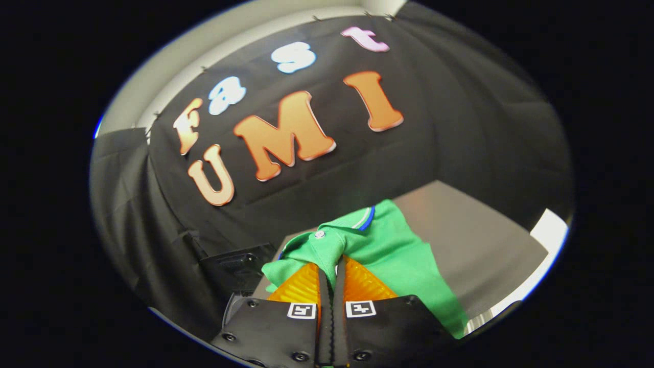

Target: Put the clothes into the washing machine and then close the washing machine lid.

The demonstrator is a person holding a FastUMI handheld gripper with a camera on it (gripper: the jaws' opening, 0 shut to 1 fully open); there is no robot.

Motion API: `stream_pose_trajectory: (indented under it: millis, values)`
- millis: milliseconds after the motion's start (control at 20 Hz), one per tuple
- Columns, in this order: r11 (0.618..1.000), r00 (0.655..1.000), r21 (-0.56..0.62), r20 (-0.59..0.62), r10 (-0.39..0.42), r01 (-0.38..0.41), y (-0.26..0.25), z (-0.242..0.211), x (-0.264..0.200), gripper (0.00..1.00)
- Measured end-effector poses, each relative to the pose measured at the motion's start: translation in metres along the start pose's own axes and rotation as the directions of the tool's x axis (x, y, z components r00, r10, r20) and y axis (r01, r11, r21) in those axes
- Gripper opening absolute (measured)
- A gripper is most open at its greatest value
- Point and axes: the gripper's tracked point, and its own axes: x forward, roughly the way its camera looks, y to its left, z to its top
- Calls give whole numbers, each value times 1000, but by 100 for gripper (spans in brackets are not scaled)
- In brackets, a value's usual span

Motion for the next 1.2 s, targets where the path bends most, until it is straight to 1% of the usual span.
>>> stream_pose_trajectory:
  millis: [100, 150, 250, 350, 550, 750, 1000, 1200]
  values:
    - [998, 998, -57, 50, 40, -37, 8, 14, -21, 8]
    - [996, 996, -77, 74, 42, -36, 10, 20, -30, 8]
    - [995, 990, -90, 127, 63, -51, 17, 30, -52, 8]
    - [992, 982, -89, 159, 98, -85, 32, 40, -84, 8]
    - [981, 969, -134, 182, 167, -144, 75, 30, -113, 8]
    - [969, 956, -169, 200, 213, -180, 139, 27, -105, 8]
    - [971, 948, -199, 260, 186, -136, 220, 24, -91, 8]
    - [968, 949, -223, 263, 175, -116, 281, -3, -67, 8]
